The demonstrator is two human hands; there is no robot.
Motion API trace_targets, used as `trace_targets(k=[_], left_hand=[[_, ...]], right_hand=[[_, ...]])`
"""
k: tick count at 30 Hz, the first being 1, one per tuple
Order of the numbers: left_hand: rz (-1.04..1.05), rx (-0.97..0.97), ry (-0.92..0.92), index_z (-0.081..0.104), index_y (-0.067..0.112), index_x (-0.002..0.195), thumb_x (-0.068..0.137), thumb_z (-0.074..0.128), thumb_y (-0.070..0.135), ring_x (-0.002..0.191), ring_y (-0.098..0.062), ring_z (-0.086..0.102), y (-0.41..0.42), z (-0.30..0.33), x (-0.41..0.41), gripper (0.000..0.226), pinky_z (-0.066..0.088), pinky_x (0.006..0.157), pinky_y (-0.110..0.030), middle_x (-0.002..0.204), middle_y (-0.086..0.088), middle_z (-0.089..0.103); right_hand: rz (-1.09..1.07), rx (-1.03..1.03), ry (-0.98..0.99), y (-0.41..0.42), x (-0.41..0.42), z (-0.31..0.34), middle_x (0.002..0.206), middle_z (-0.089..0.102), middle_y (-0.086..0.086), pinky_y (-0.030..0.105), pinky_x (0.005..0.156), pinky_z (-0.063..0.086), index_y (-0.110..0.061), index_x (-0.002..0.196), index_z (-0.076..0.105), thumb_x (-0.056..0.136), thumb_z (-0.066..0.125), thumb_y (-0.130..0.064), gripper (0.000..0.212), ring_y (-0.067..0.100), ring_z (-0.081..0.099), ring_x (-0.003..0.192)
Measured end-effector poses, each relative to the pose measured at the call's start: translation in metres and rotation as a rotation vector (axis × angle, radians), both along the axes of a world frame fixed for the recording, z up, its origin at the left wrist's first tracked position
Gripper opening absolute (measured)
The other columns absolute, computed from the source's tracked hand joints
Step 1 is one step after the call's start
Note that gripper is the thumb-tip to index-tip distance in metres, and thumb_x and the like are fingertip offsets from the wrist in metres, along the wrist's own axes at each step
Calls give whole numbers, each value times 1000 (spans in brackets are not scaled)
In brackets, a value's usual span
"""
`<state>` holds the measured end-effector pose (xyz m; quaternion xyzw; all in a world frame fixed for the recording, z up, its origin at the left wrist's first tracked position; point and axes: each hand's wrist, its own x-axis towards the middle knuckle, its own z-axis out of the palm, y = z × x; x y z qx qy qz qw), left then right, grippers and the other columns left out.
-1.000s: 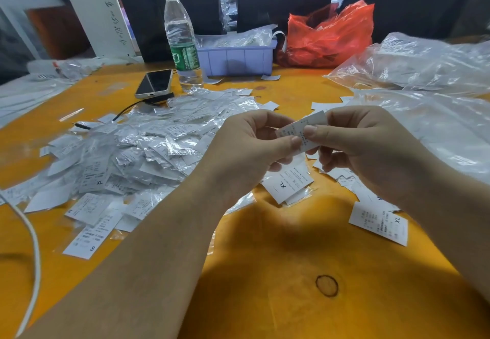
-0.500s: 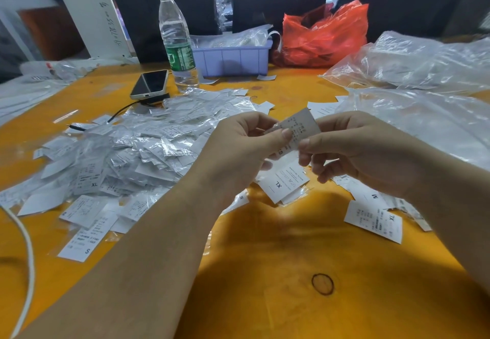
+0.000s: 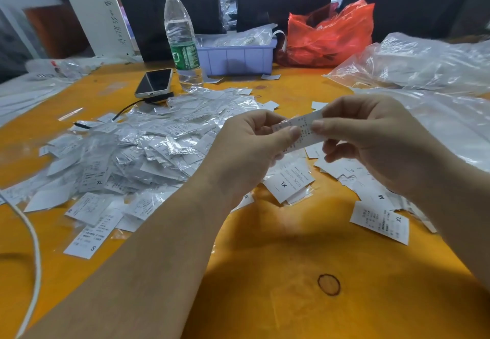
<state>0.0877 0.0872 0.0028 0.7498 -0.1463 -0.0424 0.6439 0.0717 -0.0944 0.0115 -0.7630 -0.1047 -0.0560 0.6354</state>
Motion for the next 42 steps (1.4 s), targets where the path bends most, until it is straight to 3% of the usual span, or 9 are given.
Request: trace_targets(k=[4,10,14,17,25,29,33,39,42], left_hand=[[-6,20,-2,69,18,87,86,71,22,69,-6,61,0,1,-1,4,54,65,-21,85,-4,70],[-21,39,-16,70,23,82,85,72,21,91,-30,67,-1,2,-4,4,56,81,-43,87,-7,71],[-14,42,-7,70,23,84,86,71,23,86,-20,66,-1,1,-3,3,55,70,-28,87,-4,72],[-14,32,-5,70,21,83,86,71,23,81,-16,66,-2,2,-4,4,52,64,-25,87,-5,71],[25,48,15,69,23,90,86,71,25,80,-14,67,0,2,-2,6,53,60,-22,89,-1,72],[151,194,-111,64,31,100,87,72,28,71,-8,66,5,-1,3,16,46,49,-13,82,3,70],[275,538,-298,59,34,113,90,65,28,76,-3,59,8,-9,7,25,47,59,-23,80,12,63],[428,785,-447,55,29,127,83,69,23,112,-21,49,11,-13,13,47,45,93,-37,117,4,57],[430,829,-468,54,31,126,84,68,26,116,-19,42,9,-13,12,44,34,93,-32,121,5,50]], right_hand=[[-90,3,-101,0,-2,-1,58,63,-1,24,51,52,-8,80,69,86,67,-6,7,12,56,53],[-65,-92,-124,4,-5,-3,62,66,0,27,53,52,-9,84,72,86,68,-8,4,14,58,56],[-132,-150,-208,5,-7,-2,68,70,4,28,52,53,-12,84,74,87,67,-7,8,18,59,56],[-68,-196,-216,10,-11,-4,68,69,11,40,54,53,-12,84,75,85,69,-7,8,33,59,58],[-49,-195,-148,9,-9,-7,69,70,6,32,56,54,-18,85,76,86,67,-9,13,17,59,58],[-152,-480,-185,-4,-2,-1,67,69,-10,19,58,52,-28,84,74,87,66,-13,17,3,62,60],[-133,-784,-168,-10,-2,1,79,66,-14,11,57,47,-29,90,74,88,65,-11,20,-1,60,70],[-152,-1122,-52,-13,2,-1,102,53,-13,23,77,39,-28,116,67,84,72,-30,33,8,48,96],[-189,-1256,109,-9,3,-3,119,48,-4,36,93,41,-22,118,64,79,71,-50,48,17,39,116]])
